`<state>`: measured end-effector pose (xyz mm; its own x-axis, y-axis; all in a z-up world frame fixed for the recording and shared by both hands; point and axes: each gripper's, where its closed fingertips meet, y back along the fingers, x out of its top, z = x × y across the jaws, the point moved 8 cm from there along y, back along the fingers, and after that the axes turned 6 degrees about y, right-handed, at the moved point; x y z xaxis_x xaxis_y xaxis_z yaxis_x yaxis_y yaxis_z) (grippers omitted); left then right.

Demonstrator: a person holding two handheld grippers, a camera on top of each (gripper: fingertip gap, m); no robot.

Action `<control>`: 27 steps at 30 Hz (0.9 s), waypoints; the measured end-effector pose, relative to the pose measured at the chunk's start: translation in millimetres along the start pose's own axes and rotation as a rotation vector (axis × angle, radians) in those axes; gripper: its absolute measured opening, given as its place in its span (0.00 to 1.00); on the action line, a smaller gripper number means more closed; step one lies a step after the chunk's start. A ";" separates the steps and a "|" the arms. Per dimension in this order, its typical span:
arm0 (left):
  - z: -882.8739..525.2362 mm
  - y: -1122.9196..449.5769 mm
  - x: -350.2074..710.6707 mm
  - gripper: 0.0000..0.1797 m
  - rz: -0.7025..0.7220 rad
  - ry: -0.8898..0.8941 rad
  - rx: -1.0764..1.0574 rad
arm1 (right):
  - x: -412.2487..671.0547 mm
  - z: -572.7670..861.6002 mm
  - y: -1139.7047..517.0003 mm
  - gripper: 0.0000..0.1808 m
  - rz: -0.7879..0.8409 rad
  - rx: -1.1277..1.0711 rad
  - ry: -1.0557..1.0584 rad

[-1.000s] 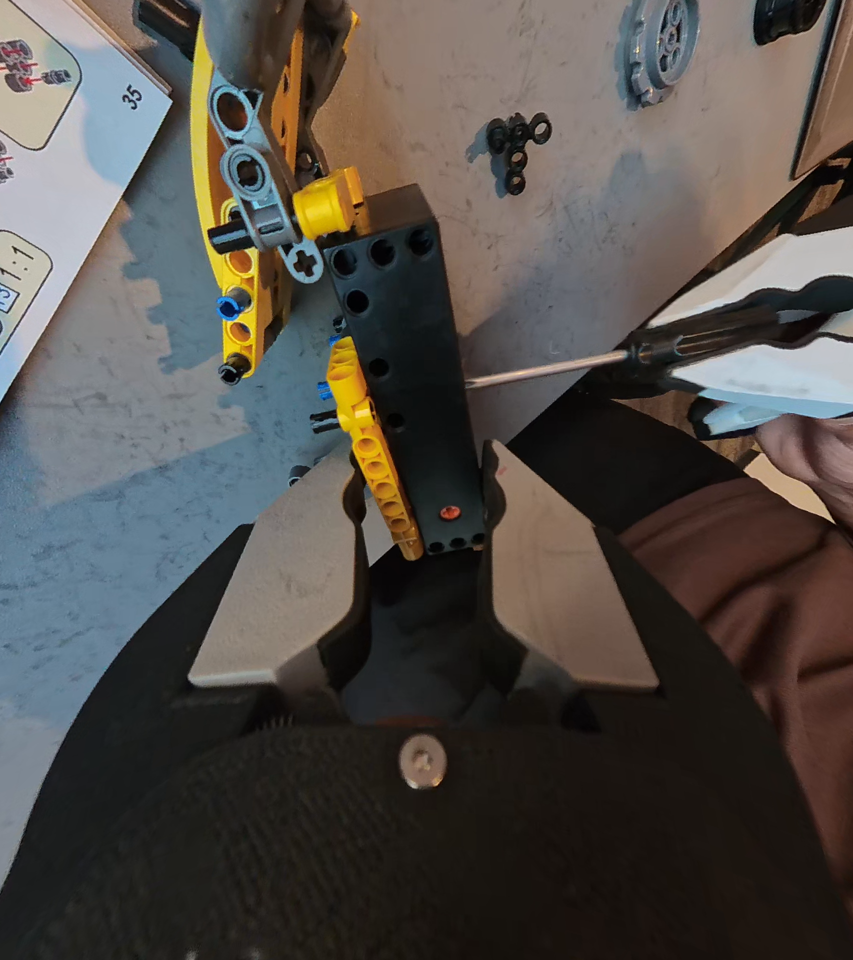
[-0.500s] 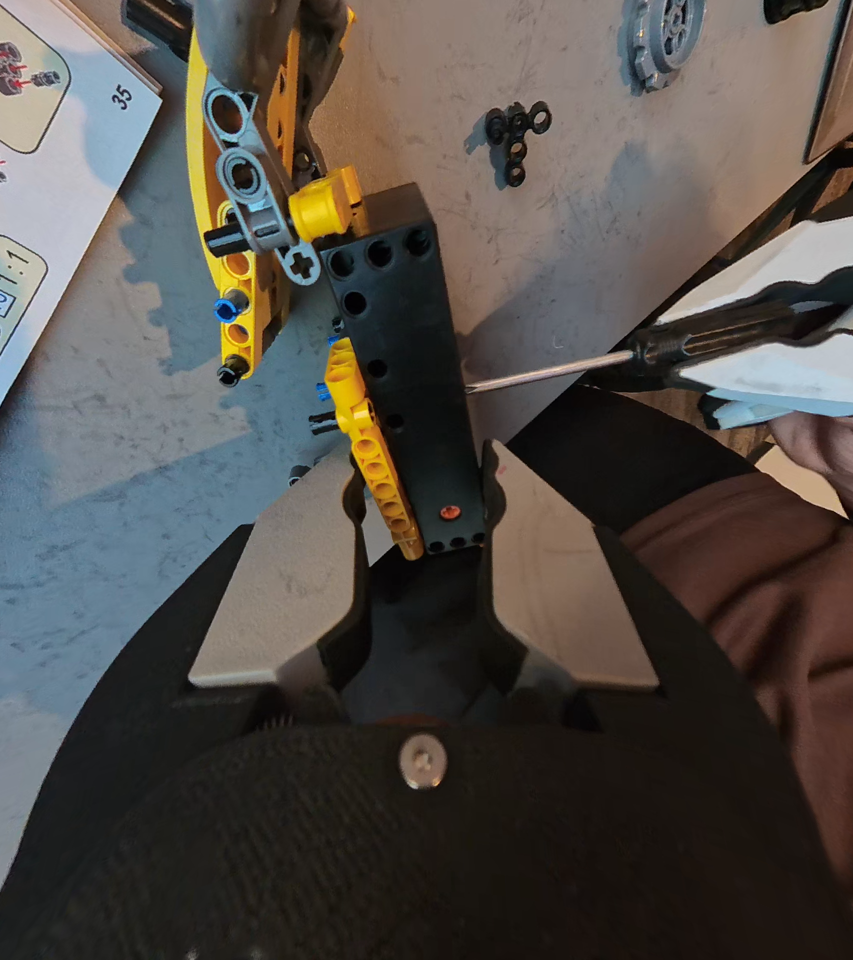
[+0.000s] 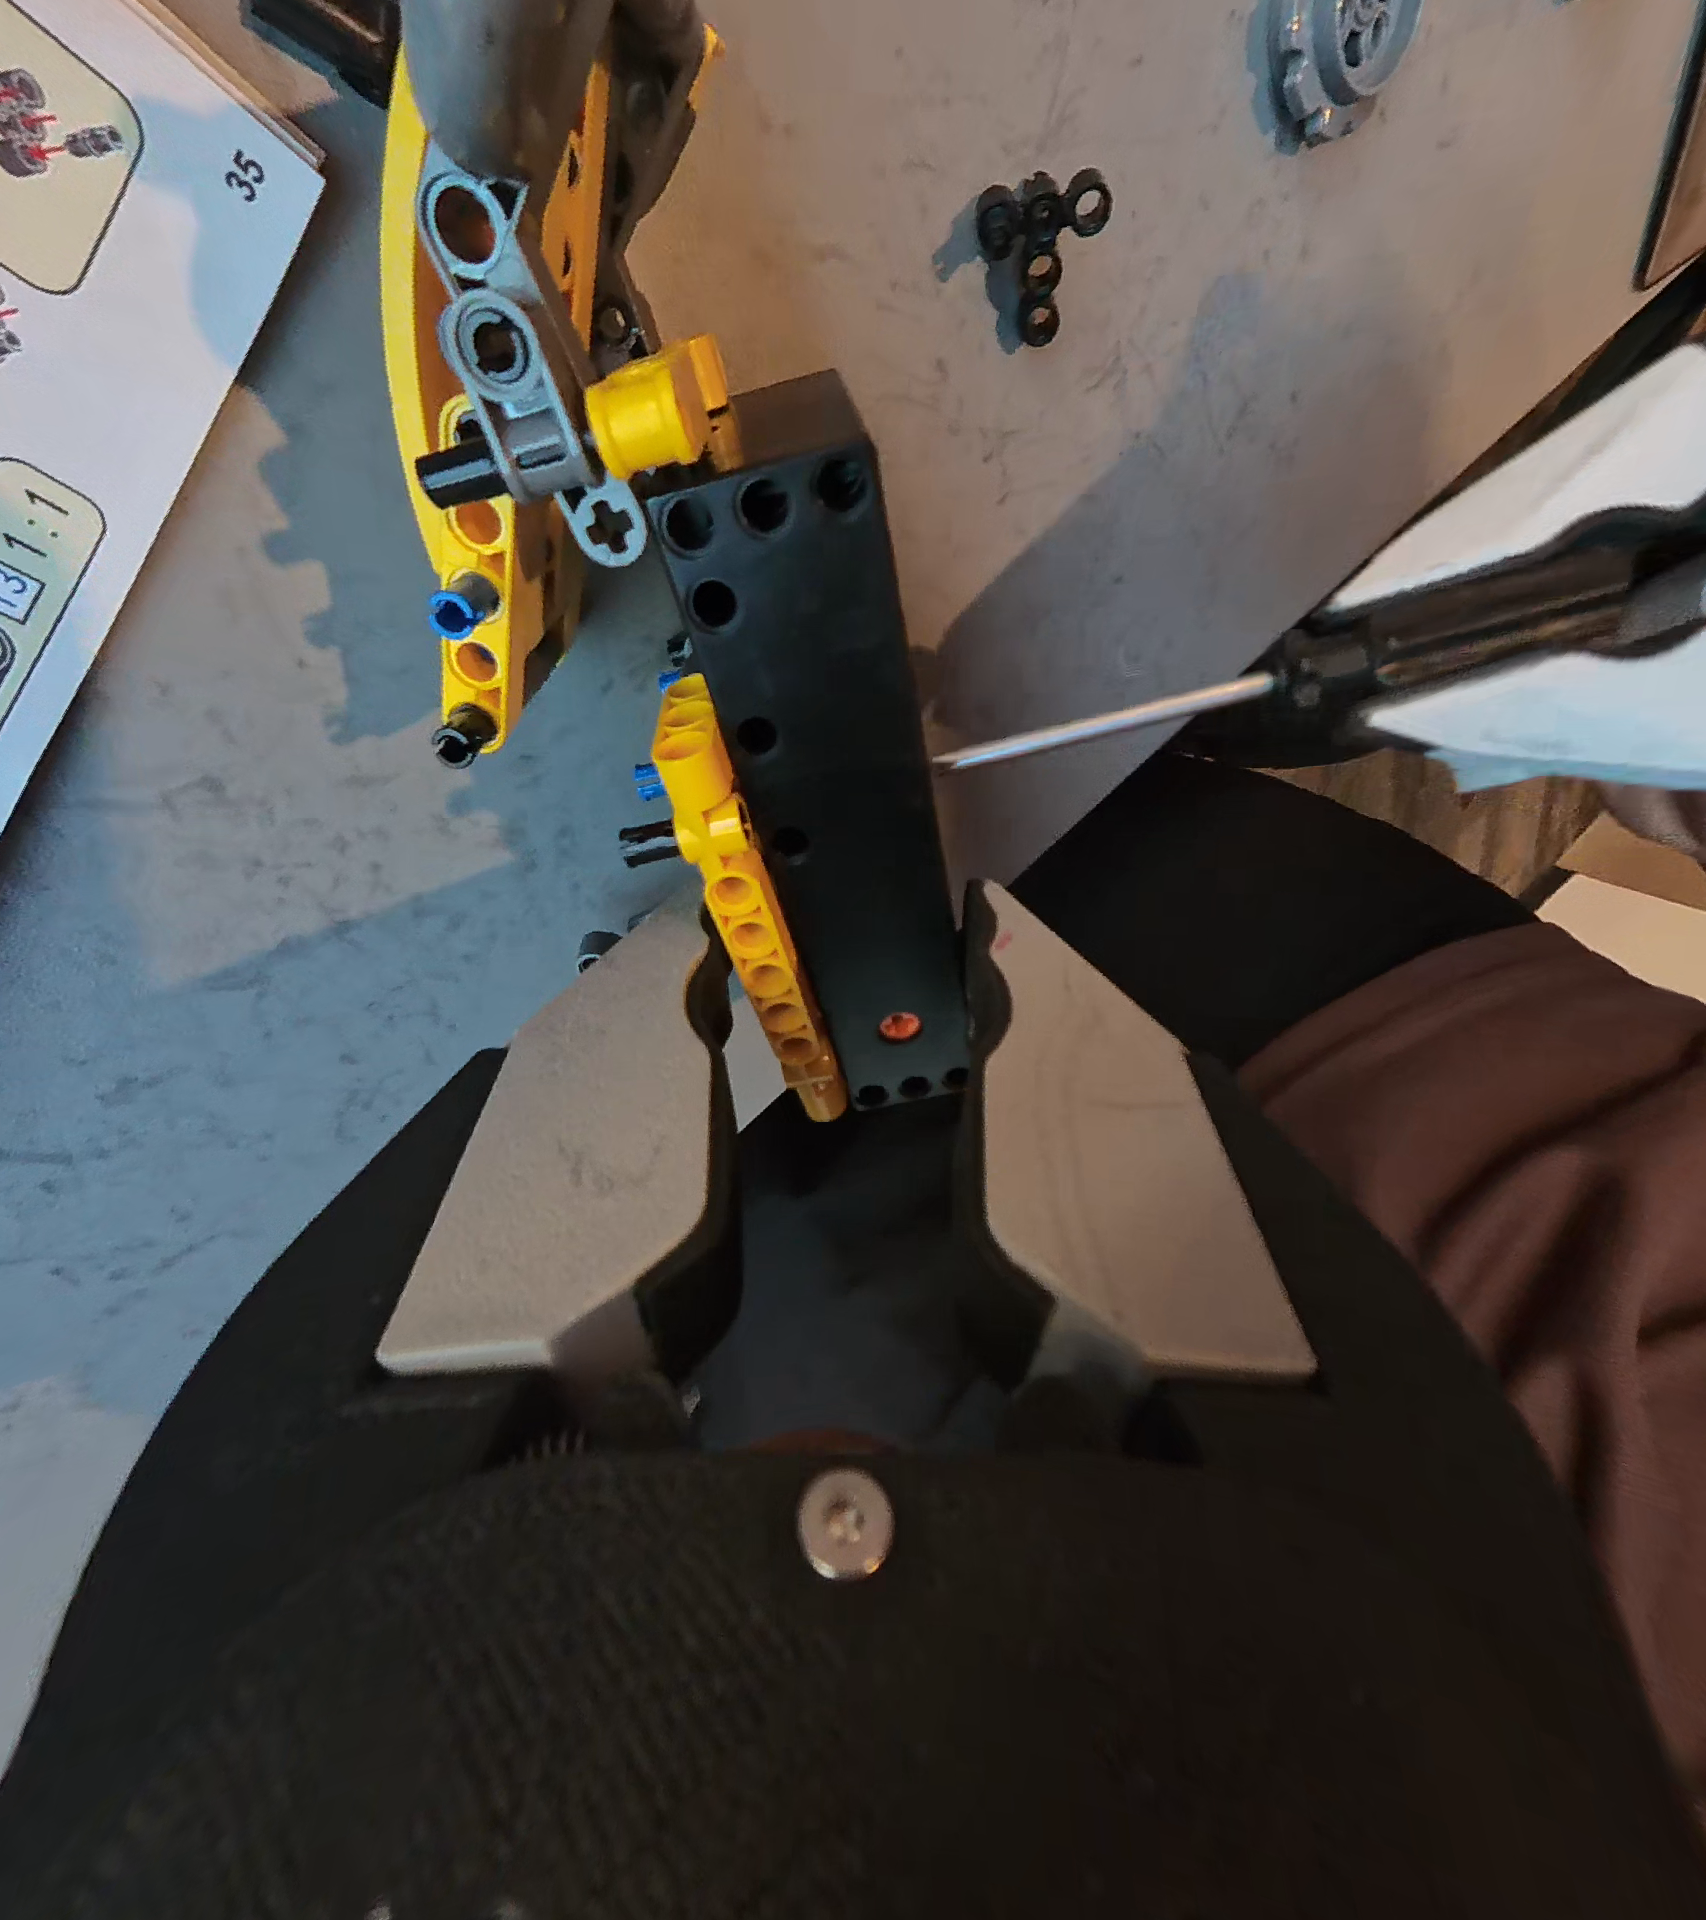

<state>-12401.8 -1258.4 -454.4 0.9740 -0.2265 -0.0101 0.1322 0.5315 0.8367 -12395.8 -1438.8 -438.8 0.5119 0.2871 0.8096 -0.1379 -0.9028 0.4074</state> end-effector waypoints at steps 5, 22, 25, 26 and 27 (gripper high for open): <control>4.3 -0.7 5.8 0.24 0.010 -0.027 0.047 | 15.0 -0.3 29.5 0.06 0.207 0.062 -0.392; 76.6 96.7 -2.3 0.26 0.297 -0.497 -0.032 | 97.9 -38.7 86.2 0.06 0.035 0.121 -0.238; 107.0 105.2 3.5 0.23 0.300 -0.700 -0.096 | 107.3 -47.3 70.9 0.06 -0.015 0.173 -0.190; 111.4 104.6 5.2 0.21 0.286 -0.744 -0.110 | 109.6 -49.3 66.8 0.06 -0.031 0.187 -0.181; 113.6 103.1 6.2 0.18 0.264 -0.773 -0.124 | 112.3 -51.3 63.9 0.06 -0.038 0.204 -0.174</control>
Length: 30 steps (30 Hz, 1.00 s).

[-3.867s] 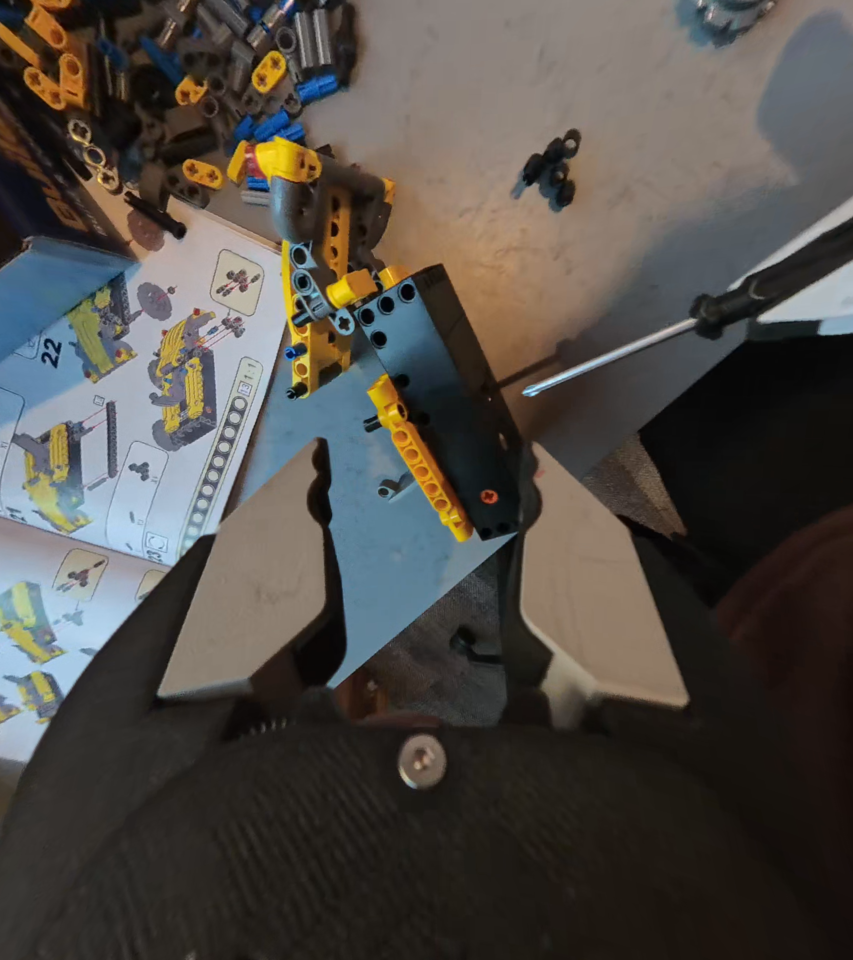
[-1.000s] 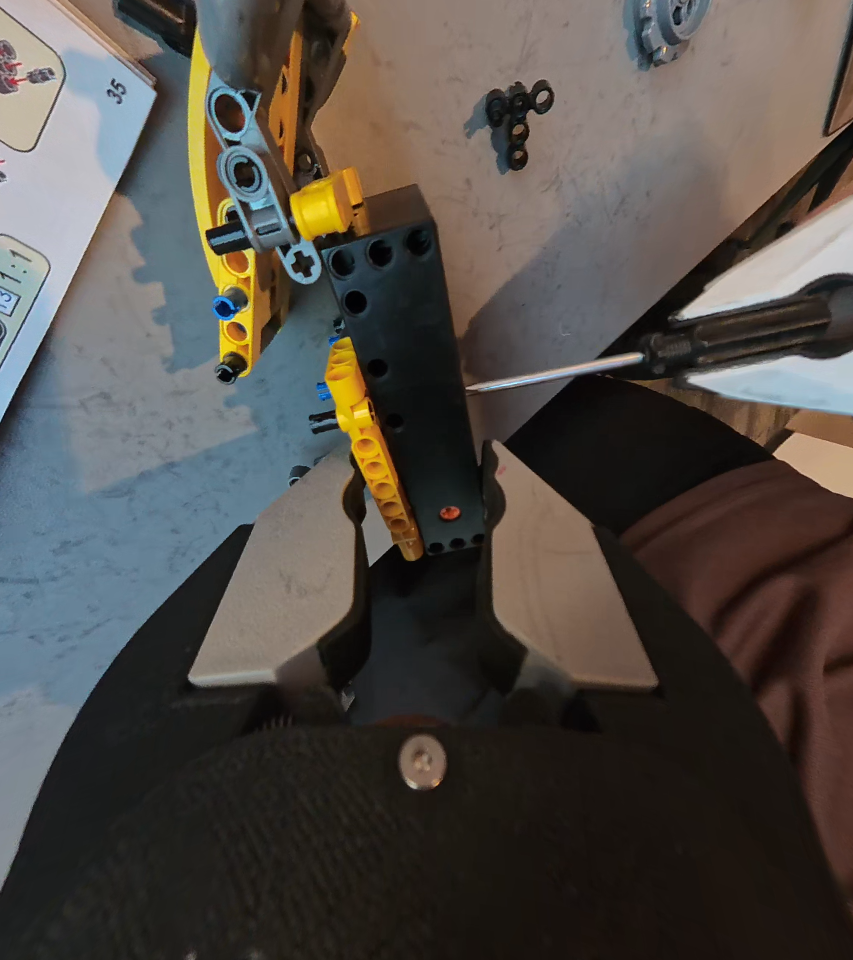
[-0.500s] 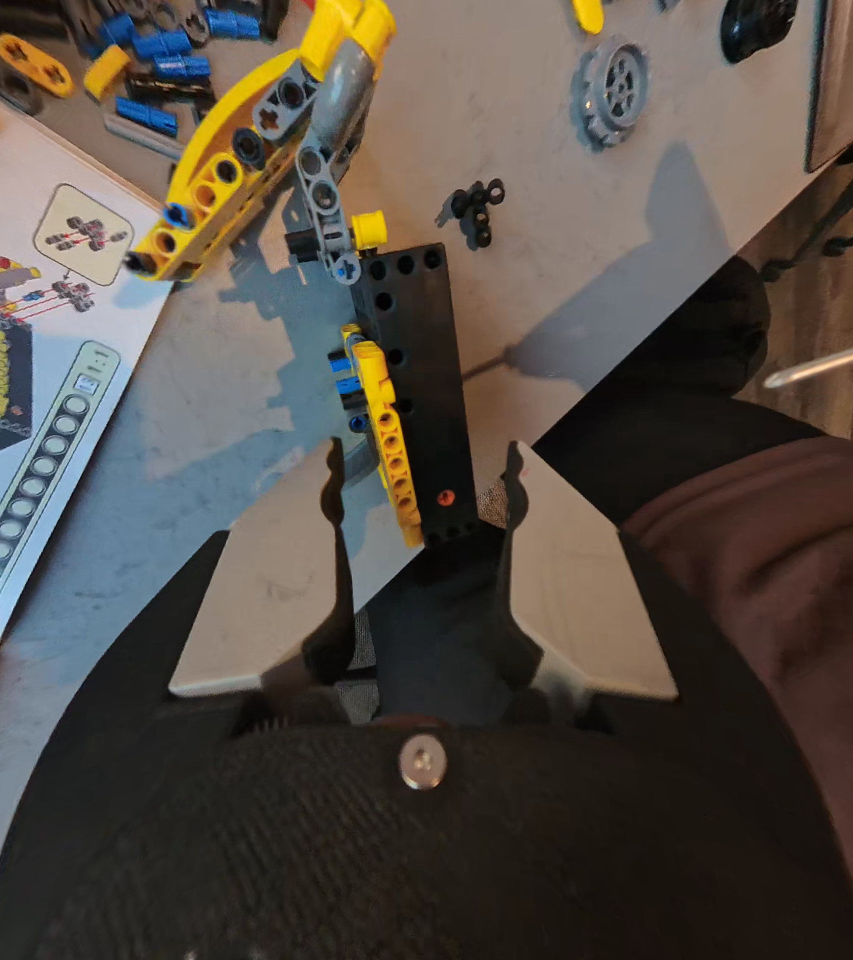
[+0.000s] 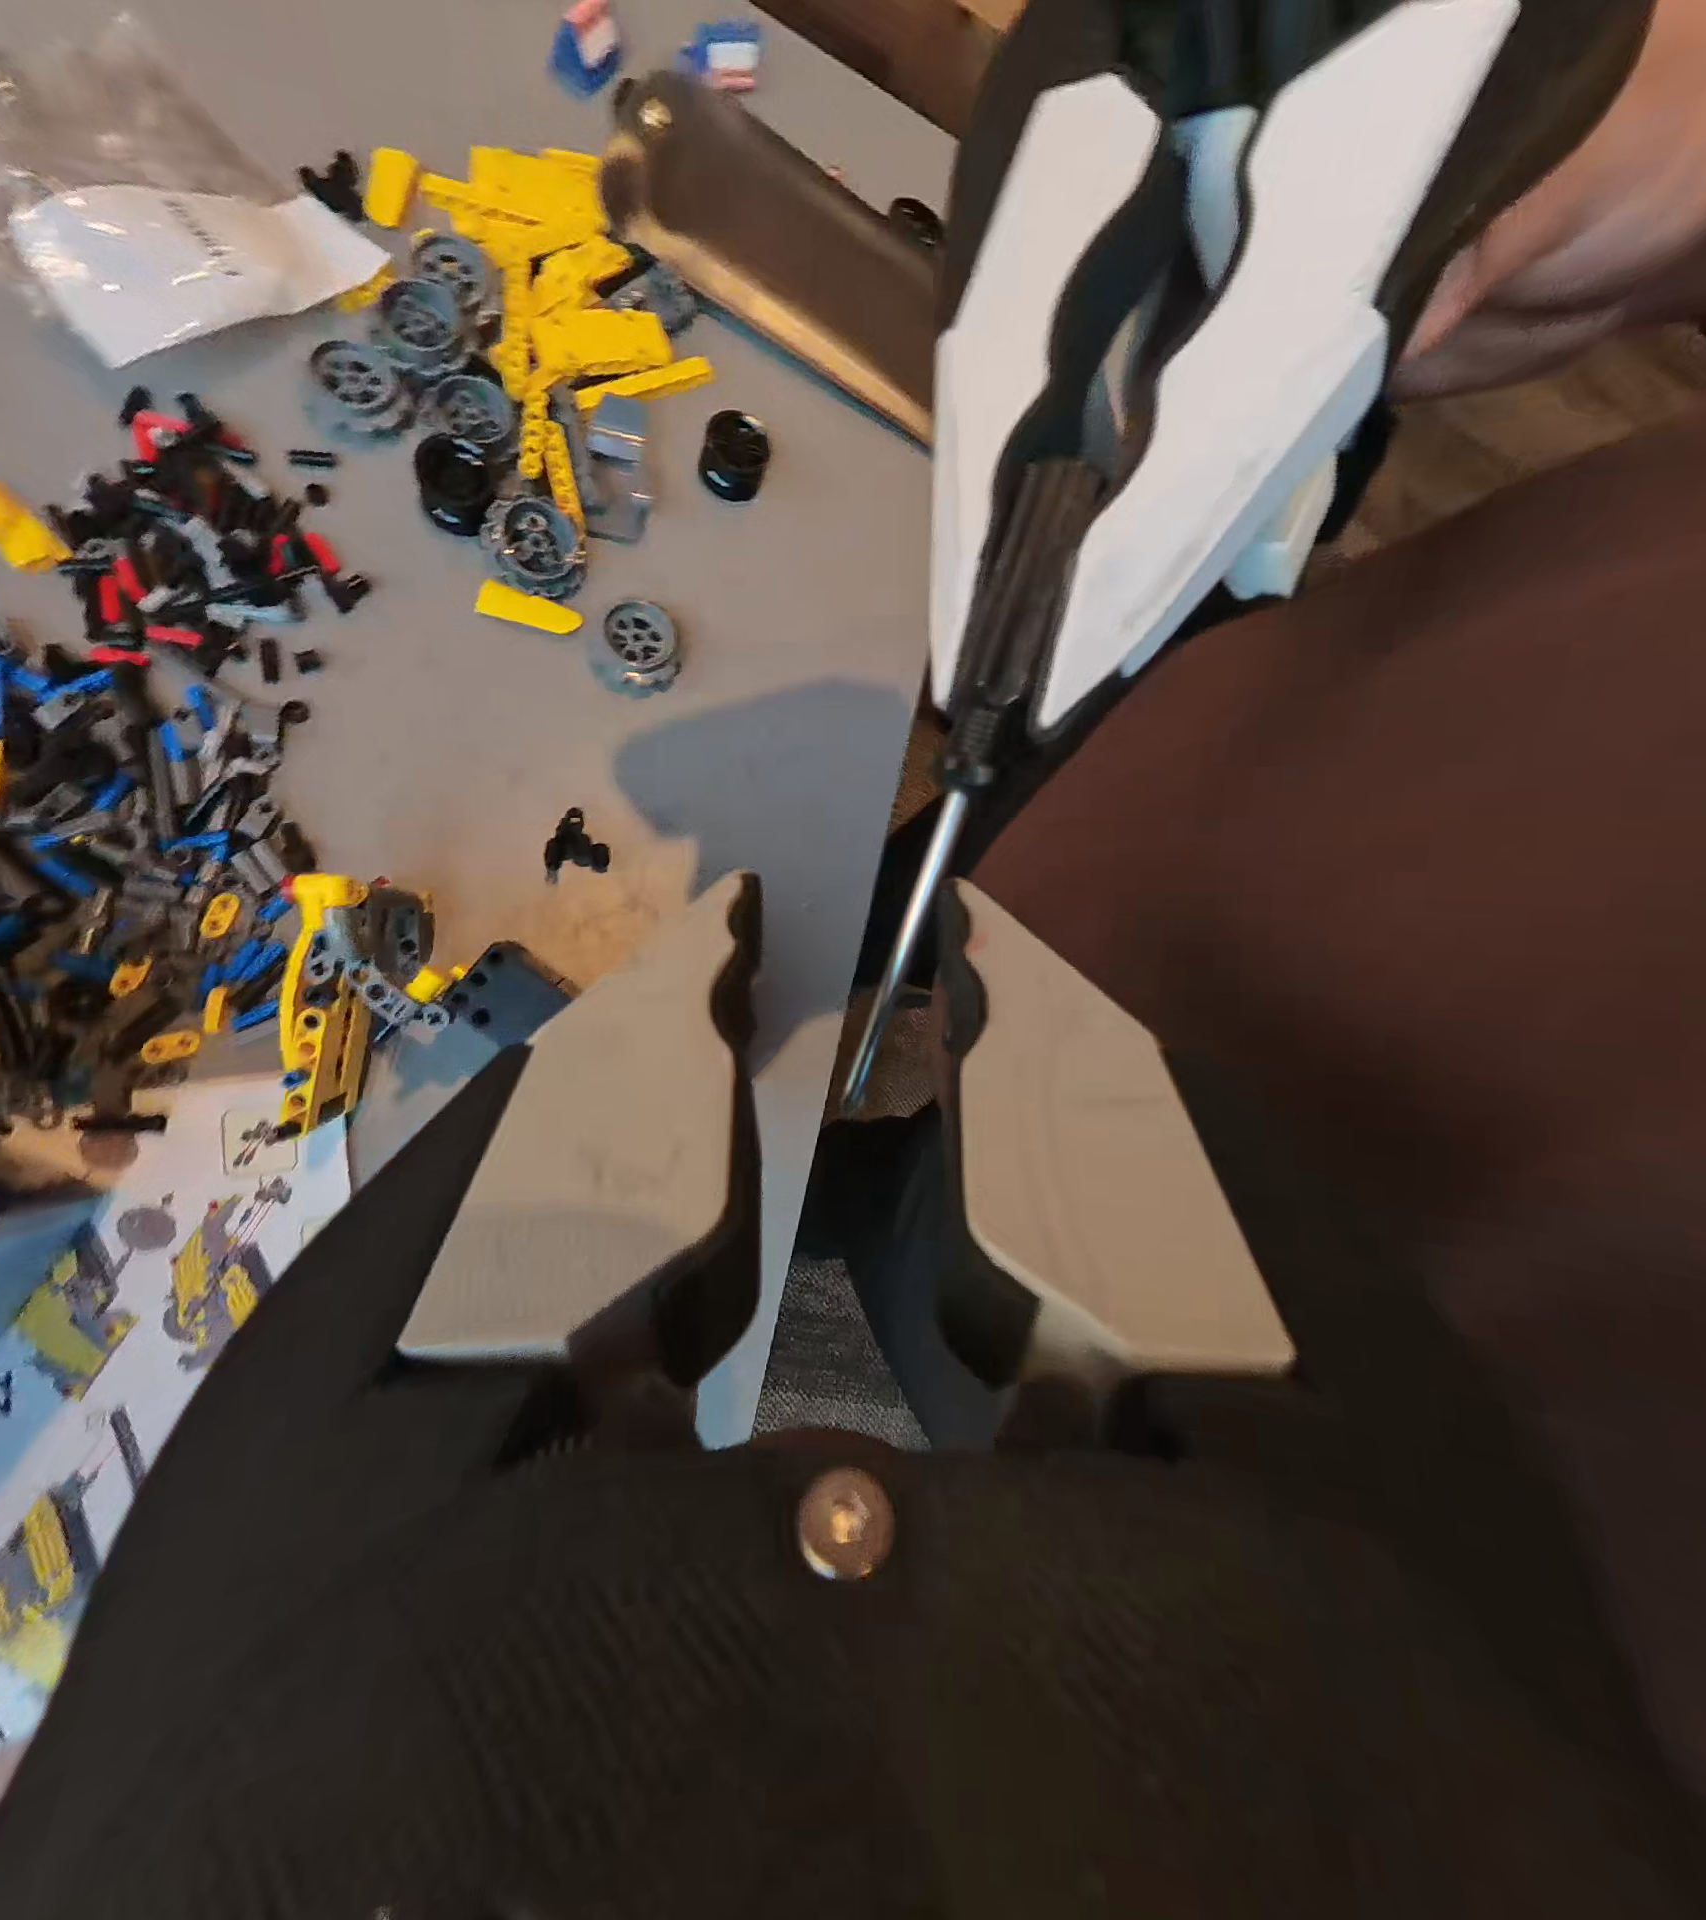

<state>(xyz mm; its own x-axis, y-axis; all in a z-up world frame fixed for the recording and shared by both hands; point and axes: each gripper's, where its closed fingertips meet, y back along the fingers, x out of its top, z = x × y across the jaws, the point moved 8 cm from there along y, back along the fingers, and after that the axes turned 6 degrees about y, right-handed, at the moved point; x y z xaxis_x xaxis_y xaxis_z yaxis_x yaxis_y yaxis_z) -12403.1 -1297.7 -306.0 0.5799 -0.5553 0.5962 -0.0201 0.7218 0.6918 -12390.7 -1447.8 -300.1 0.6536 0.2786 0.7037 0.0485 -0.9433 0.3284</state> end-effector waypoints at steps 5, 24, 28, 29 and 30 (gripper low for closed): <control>8.7 -2.2 3.0 0.01 0.001 -0.033 -0.130 | 6.9 -4.0 -2.9 0.06 0.026 0.035 0.010; 10.6 7.7 55.1 0.00 0.062 -0.028 -0.202 | 33.7 4.6 34.7 0.08 0.194 0.067 -0.015; 11.0 11.6 60.8 0.00 0.057 -0.060 -0.203 | 36.3 3.8 41.8 0.07 0.222 0.100 -0.022; 10.8 11.6 61.8 0.00 0.057 -0.058 -0.202 | 36.8 4.5 42.5 0.06 0.225 0.105 -0.030; 10.3 11.8 62.8 0.00 0.060 -0.053 -0.202 | 37.9 5.3 43.1 0.06 0.227 0.111 -0.041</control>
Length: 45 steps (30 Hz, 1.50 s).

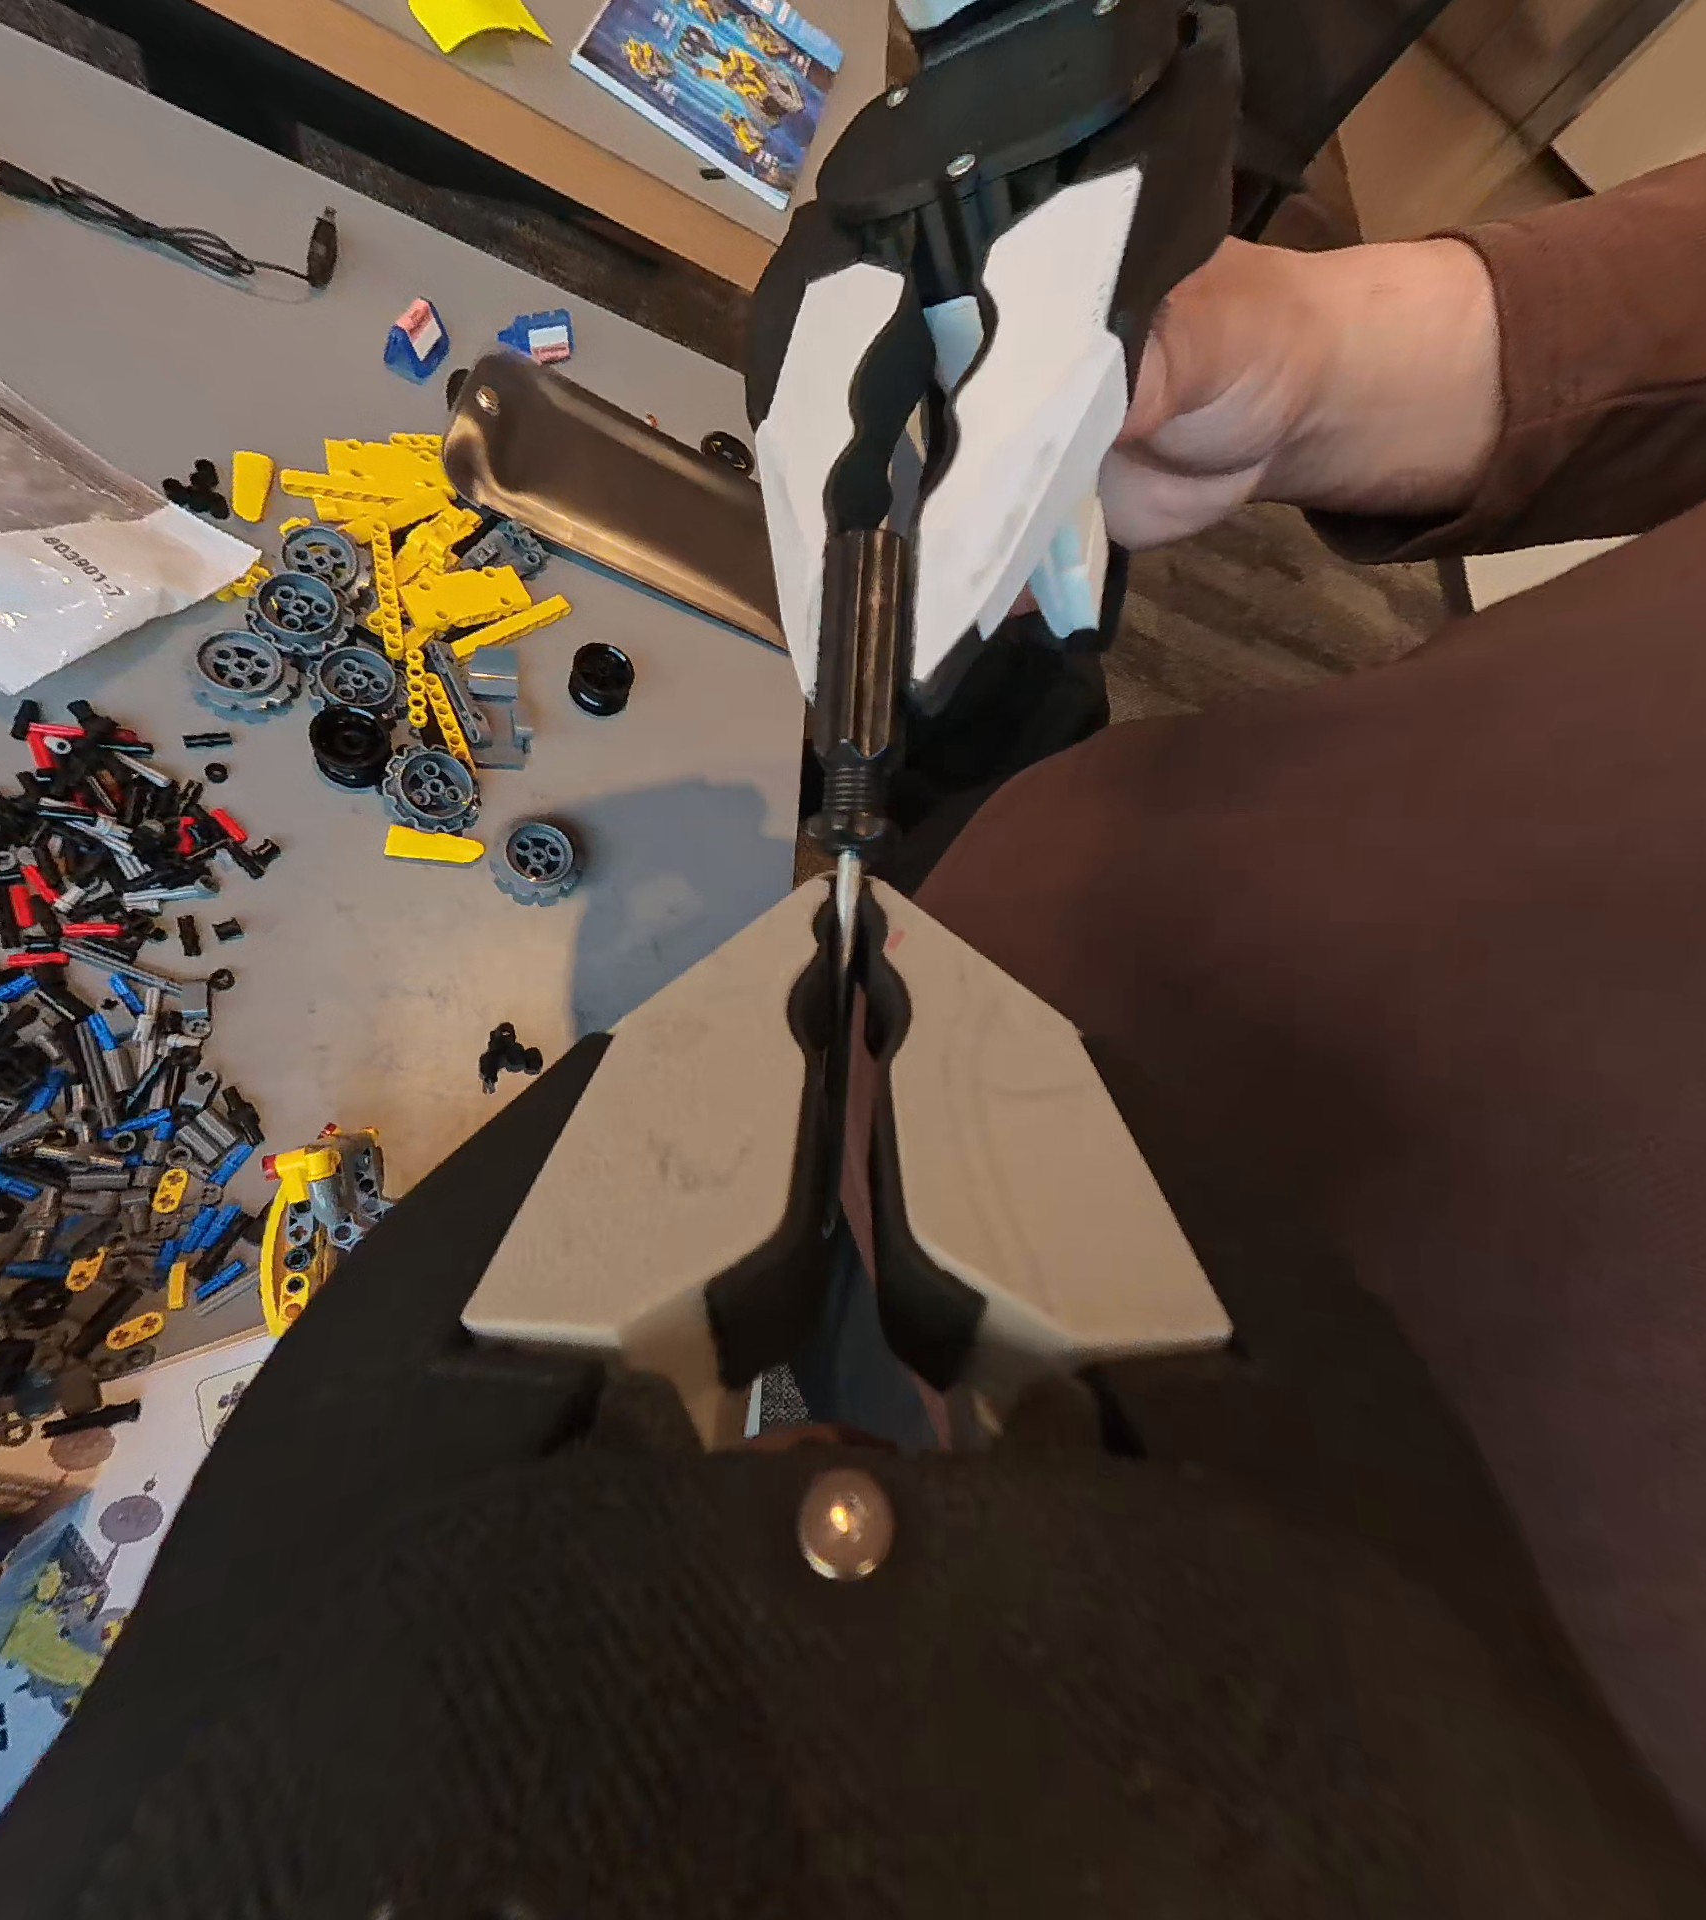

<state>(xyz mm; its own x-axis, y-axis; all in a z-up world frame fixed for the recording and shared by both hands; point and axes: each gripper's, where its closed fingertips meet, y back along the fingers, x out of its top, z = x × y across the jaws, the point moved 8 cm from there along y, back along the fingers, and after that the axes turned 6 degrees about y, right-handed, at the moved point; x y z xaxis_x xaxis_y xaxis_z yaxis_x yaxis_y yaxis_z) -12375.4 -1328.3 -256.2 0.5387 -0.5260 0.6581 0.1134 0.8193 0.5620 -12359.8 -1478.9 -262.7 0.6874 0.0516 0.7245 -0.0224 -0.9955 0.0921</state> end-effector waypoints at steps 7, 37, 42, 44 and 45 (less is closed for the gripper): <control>-1.5 0.6 5.2 0.00 -0.016 -0.138 0.207 | 1.5 7.5 -1.6 0.06 0.023 -0.004 -0.069; 6.7 11.7 10.9 0.00 0.025 -0.595 0.494 | 19.2 12.6 -19.3 0.00 -0.106 -0.097 0.075; -56.9 -8.0 -30.4 0.00 -0.038 -0.307 0.517 | -11.9 65.0 -8.4 0.00 -0.175 -0.368 0.011; -58.3 -7.3 -41.6 0.00 -0.019 -0.232 0.486 | -22.6 68.8 -0.7 0.00 -0.159 -0.385 -0.013; -56.9 -6.1 -46.5 0.00 -0.017 -0.204 0.477 | -28.6 70.1 6.1 0.01 -0.170 -0.416 -0.010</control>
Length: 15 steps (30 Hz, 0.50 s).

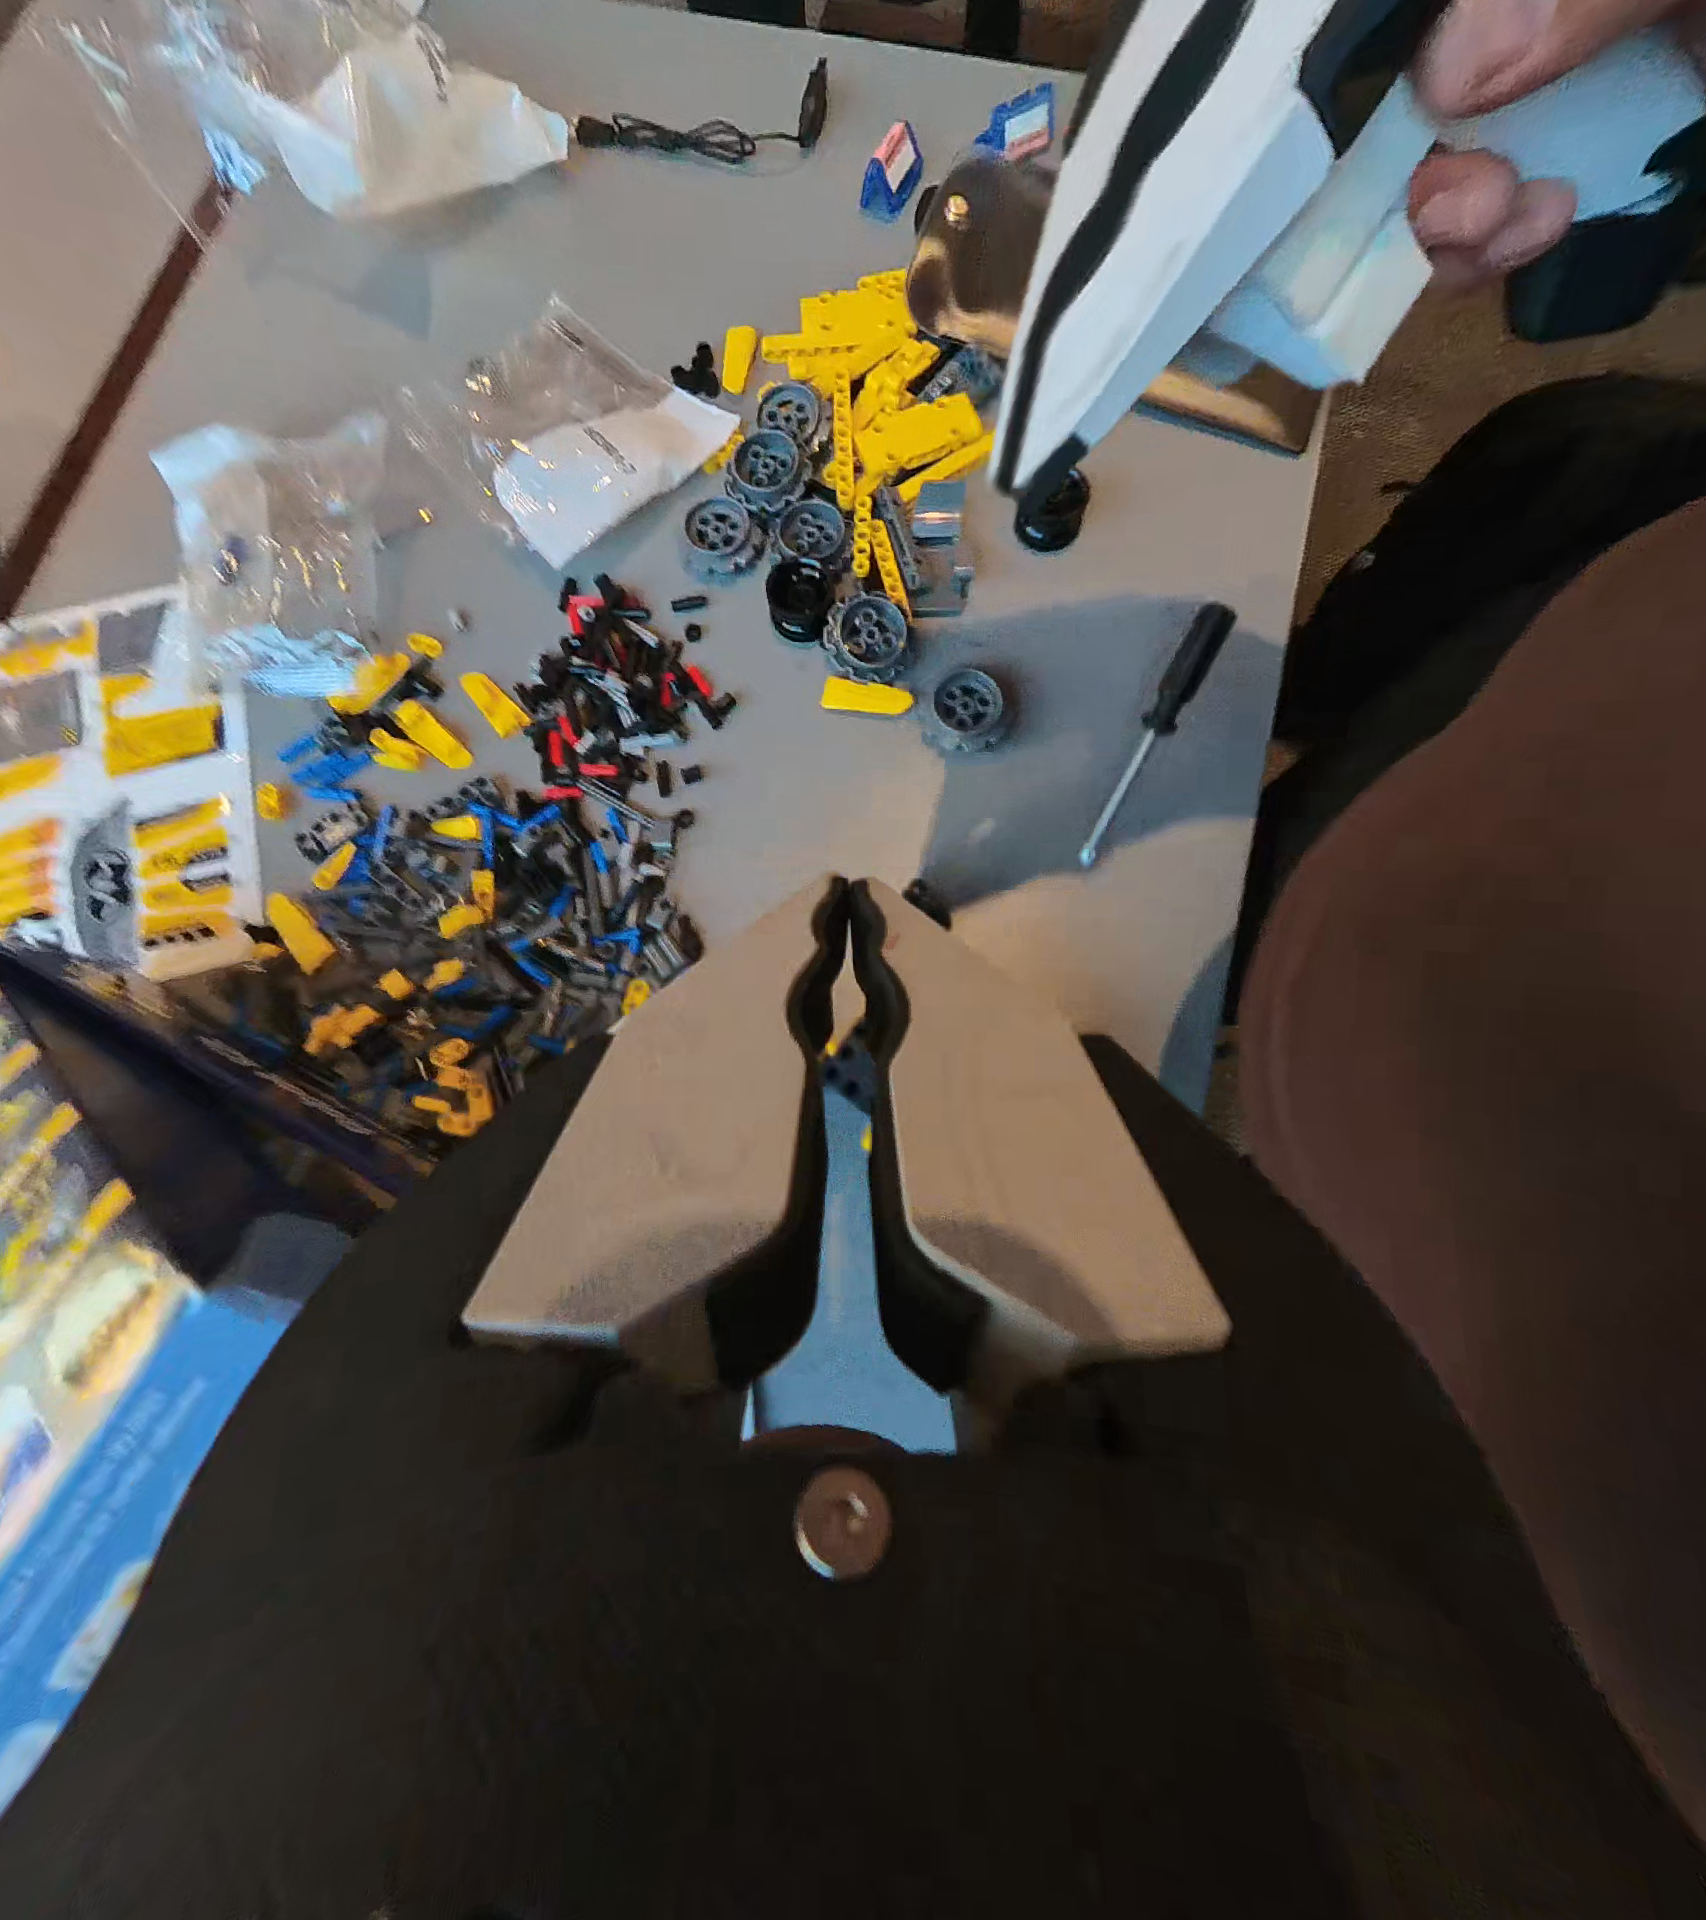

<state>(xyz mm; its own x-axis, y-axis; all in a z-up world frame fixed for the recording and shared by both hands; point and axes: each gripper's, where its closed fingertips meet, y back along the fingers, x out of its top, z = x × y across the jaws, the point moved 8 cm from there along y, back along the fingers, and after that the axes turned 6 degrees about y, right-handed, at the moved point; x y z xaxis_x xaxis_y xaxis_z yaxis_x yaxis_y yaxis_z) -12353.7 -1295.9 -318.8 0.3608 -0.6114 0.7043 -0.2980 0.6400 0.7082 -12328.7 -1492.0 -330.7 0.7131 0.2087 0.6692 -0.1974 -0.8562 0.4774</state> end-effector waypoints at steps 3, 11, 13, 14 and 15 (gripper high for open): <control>-0.2 4.0 -14.4 0.00 -0.023 0.047 0.008 | -29.1 21.5 22.9 0.02 -0.045 -0.125 0.013; 2.4 1.6 -22.5 0.10 -0.017 0.228 -0.037 | -109.4 68.9 108.4 0.10 -0.136 -0.322 -0.063; 10.7 -1.4 -27.0 0.11 -0.027 0.271 -0.066 | -127.4 70.1 111.6 0.10 -0.191 -0.330 -0.037; 15.4 -4.1 -30.9 0.11 -0.049 0.286 -0.080 | -134.7 68.6 109.9 0.11 -0.211 -0.322 -0.030; 19.9 -6.2 -33.9 0.12 -0.072 0.294 -0.091 | -140.7 66.2 107.2 0.11 -0.230 -0.320 -0.016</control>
<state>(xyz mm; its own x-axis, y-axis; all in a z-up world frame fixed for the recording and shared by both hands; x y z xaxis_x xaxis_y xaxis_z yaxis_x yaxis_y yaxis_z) -12381.7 -1288.4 -346.1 0.6220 -0.5046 0.5988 -0.1868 0.6469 0.7393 -12405.7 -1644.4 -411.4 0.7728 0.3685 0.5168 -0.2294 -0.5970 0.7687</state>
